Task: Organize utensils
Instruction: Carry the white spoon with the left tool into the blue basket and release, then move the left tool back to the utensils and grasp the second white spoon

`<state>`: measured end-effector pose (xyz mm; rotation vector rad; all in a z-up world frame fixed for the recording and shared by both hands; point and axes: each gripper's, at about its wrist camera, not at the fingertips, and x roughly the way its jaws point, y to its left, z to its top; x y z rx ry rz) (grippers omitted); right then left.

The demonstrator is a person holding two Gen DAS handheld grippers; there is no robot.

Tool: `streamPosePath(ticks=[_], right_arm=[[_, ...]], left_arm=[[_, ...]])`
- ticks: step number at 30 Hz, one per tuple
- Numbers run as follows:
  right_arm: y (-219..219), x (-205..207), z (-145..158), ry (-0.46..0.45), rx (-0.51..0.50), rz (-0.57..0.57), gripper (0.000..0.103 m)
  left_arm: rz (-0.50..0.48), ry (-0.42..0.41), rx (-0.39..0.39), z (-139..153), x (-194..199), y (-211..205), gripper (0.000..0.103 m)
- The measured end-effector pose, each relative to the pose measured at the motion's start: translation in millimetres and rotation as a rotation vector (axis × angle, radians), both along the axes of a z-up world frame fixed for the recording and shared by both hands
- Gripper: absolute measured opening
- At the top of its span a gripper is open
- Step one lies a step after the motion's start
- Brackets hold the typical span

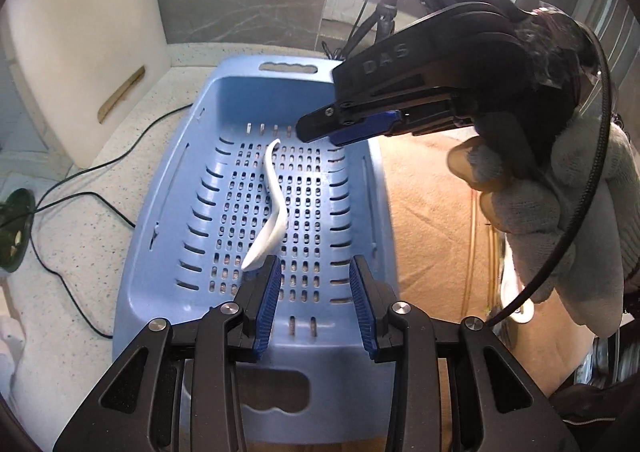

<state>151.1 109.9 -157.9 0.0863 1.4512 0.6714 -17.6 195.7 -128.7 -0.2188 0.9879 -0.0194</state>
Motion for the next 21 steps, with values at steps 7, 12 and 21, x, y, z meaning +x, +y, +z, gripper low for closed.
streamPosePath(ticks=[7,12,21], right_arm=[[-55.9,-13.3,56.0,-0.133,0.048,0.007,0.041],[-128.4,-20.8,86.2,-0.203,0.11,-0.082,0.042],[-242.0,-36.4,72.1,-0.1,0.074,-0.215,0.043]], left_arm=[[-0.035,-0.047,-0.003,18.0,-8.9,-32.7,0.034],[-0.094,-0.062,-0.019,24.0,-9.1,-66.0,0.034],[-0.184,-0.028,-0.041,17.6,-11.5,-124.0,0.034]])
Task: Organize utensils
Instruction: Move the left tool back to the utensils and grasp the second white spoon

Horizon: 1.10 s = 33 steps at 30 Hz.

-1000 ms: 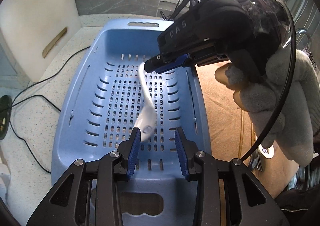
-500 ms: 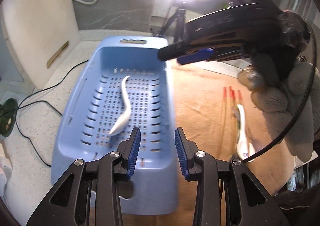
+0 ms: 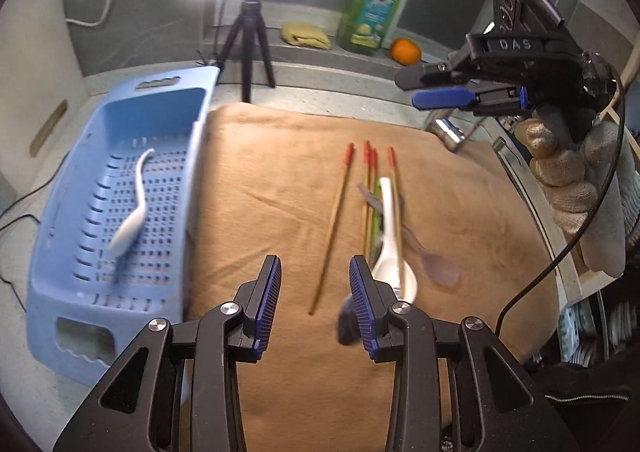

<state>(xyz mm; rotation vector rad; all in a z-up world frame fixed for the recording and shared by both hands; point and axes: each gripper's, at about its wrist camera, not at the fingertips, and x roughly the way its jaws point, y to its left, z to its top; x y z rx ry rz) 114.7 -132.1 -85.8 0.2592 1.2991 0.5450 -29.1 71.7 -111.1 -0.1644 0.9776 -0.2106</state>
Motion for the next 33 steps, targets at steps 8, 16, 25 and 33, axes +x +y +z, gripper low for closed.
streamPosePath(ticks=[8,16,25,33], right_arm=[[-28.0,-23.2,-49.4,0.169,-0.024,-0.033,0.043],[-26.8,-33.5,-75.1,0.236,-0.015,-0.044,0.039],[-19.5,-41.1,-93.7,0.304,-0.035,-0.036,0.031],[-13.1,-42.4,-102.4,0.317,-0.088,-0.033,0.024]], left_arm=[[-0.039,0.041,-0.003,-9.0,-4.4,-30.2,0.034],[-0.053,0.081,-0.017,-18.5,-7.6,-42.7,0.034],[-0.076,0.104,-0.027,-26.5,-8.2,-54.2,0.034],[-0.084,0.116,-0.039,-31.7,-6.1,-56.4,0.035]])
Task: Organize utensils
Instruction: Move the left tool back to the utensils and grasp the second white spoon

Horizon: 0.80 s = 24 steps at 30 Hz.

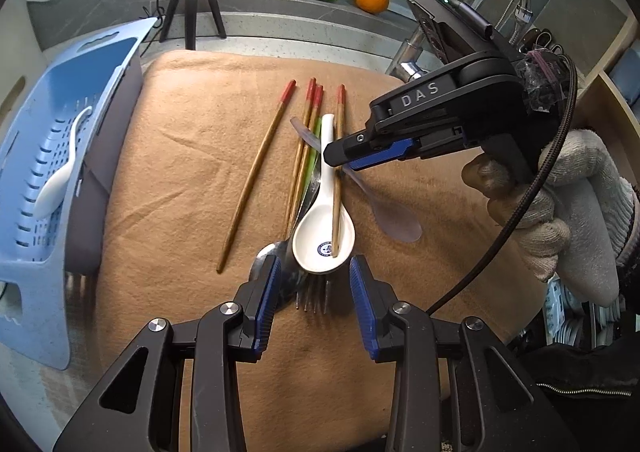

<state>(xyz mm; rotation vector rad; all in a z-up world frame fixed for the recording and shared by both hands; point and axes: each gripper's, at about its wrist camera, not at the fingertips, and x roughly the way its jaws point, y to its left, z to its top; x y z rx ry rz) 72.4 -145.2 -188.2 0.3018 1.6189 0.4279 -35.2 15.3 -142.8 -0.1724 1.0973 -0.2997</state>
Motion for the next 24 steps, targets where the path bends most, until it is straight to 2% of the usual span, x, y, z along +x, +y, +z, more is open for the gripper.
streamPosePath(ticks=[2,11,24], right_arm=[[1.4,0.1,-1.3,-0.001,-0.012,0.001,0.023],[0.7,-0.4,-0.7,-0.007,-0.038,0.023,0.015],[-5.6,0.2,0.6,-0.013,-0.053,0.037,0.014]], left_arm=[[-0.007,0.0,0.006,-1.4,0.9,-2.7,0.037],[-0.019,0.012,0.022,-11.2,3.8,-9.7,0.037],[-0.046,0.014,0.035,-13.8,3.9,-17.4,0.037]])
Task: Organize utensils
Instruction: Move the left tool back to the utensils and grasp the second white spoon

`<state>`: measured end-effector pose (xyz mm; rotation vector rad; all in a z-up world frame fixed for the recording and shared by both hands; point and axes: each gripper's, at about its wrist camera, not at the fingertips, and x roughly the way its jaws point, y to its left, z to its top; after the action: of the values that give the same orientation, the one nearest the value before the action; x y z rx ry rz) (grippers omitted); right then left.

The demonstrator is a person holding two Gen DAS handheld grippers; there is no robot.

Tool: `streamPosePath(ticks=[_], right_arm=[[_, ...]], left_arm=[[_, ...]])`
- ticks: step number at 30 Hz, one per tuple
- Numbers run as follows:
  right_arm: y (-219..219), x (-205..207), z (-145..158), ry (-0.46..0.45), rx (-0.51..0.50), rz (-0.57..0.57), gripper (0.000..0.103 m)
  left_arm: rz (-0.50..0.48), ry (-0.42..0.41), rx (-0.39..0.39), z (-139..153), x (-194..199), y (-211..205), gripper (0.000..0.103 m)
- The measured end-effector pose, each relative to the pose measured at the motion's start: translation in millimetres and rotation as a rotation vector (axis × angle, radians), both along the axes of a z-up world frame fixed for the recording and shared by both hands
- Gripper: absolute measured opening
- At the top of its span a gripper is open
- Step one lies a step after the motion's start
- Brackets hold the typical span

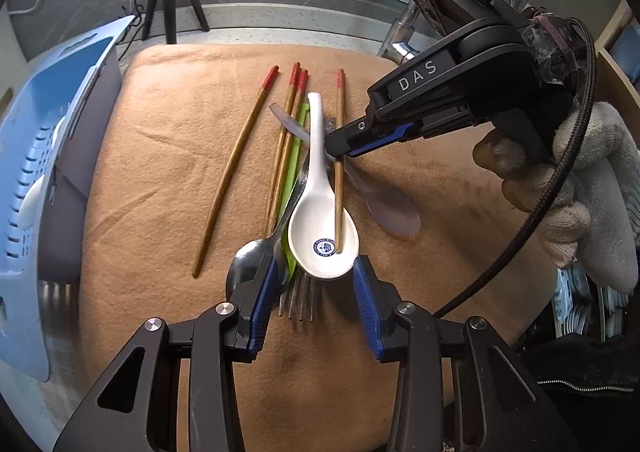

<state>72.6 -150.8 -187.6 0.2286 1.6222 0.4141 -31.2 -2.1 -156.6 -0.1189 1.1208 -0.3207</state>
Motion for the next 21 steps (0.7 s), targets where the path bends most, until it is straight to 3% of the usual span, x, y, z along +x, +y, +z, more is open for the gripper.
streamPosePath(ticks=[10,15,18,21], right_arm=[[-10.4,-2.4,-1.2,-0.007,-0.052,0.038,0.013],[-16.4,-3.9,4.9,-0.023,-0.056,0.04,0.013],[-21.0,-3.1,15.5,-0.046,-0.048,0.028,0.026],[-22.1,-2.0,27.9,-0.074,0.015,0.013,0.028]], left_arm=[[-0.033,-0.002,0.004,1.8,-0.7,-11.4,0.037],[-0.058,-0.019,0.044,4.6,-4.8,-19.3,0.037],[-0.07,-0.033,0.079,6.6,-9.1,-23.9,0.037],[-0.074,-0.043,0.082,8.0,-10.5,-26.4,0.037]])
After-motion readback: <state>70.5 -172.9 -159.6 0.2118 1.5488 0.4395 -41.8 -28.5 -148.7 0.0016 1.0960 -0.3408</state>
